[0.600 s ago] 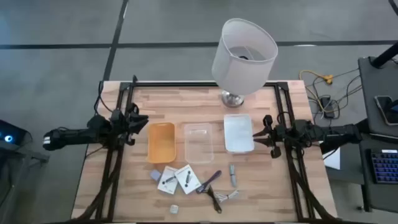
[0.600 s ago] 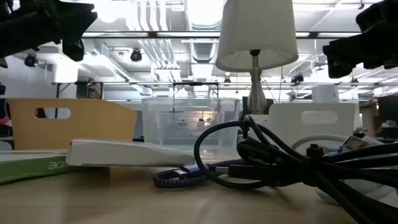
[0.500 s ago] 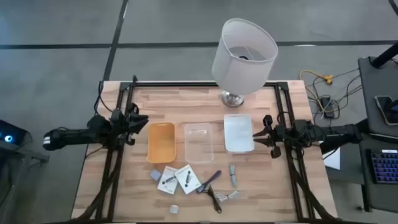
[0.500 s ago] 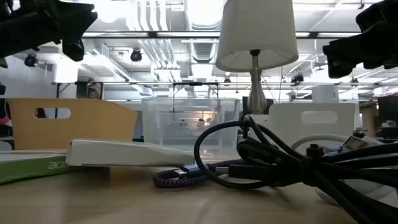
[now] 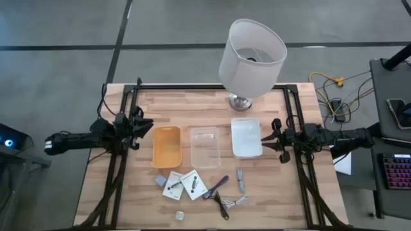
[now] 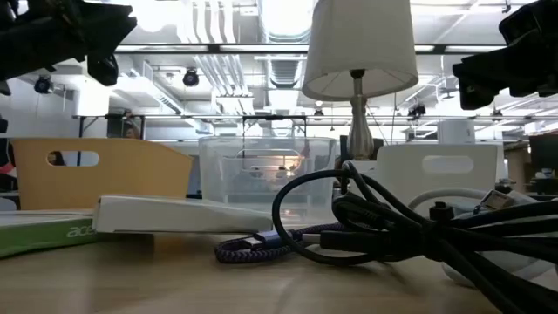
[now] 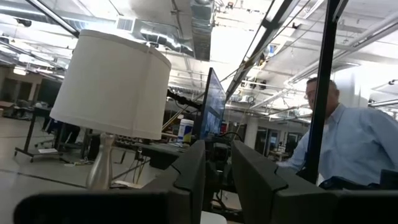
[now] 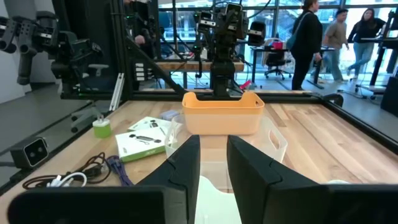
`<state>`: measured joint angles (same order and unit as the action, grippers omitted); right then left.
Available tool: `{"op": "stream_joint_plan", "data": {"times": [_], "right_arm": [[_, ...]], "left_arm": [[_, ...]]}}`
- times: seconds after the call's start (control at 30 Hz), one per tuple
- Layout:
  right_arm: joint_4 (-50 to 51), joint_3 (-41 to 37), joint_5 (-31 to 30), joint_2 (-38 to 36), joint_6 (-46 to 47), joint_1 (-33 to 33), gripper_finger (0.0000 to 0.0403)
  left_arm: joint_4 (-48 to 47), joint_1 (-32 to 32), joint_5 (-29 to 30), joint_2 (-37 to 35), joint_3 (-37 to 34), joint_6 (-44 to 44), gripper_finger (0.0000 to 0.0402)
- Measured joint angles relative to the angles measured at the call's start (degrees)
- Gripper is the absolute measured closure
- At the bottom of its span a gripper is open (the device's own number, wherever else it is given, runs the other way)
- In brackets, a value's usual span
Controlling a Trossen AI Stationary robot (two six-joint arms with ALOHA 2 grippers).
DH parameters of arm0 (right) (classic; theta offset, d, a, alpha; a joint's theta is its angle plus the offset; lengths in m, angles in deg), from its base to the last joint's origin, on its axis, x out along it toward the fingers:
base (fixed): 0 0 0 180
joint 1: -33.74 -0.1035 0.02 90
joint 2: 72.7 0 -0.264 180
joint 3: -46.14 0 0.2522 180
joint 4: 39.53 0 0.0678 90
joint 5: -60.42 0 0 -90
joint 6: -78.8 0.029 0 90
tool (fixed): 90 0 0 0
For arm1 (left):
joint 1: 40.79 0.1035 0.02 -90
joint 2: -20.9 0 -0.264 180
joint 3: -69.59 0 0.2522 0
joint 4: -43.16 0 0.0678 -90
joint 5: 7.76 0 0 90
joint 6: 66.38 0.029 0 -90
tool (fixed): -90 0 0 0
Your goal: Pick and place items into bin
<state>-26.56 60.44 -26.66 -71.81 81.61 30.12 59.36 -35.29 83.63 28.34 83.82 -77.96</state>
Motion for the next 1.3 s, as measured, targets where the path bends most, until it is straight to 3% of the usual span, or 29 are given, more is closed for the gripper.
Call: {"op": "stream_joint_plan", "data": {"times": [1.03, 1.07, 1.17, 1.3], "right_arm": [[-0.22, 0.0, 0.02, 0.0, 1.07, 0.0, 0.0335], [-1.41, 0.0, -0.15, 0.05, 5.72, 0.0, 0.0335], [-4.91, 0.04, -5.0, -0.13, 31.67, 0.04, 0.0335], [-4.42, -0.02, -12.4, -0.08, 50.16, 0.04, 0.0335]], "left_arm": [[0.02, 0.0, -0.12, -0.03, -0.02, 0.0, 0.0338], [0.02, 0.0, -0.07, 0.01, -0.01, 0.02, 0.0338], [0.02, 0.0, 0.04, 0.0, 0.0, 0.0, 0.0338], [0.02, 0.01, 0.04, 0.0, -0.02, 0.0, 0.0338]]}}
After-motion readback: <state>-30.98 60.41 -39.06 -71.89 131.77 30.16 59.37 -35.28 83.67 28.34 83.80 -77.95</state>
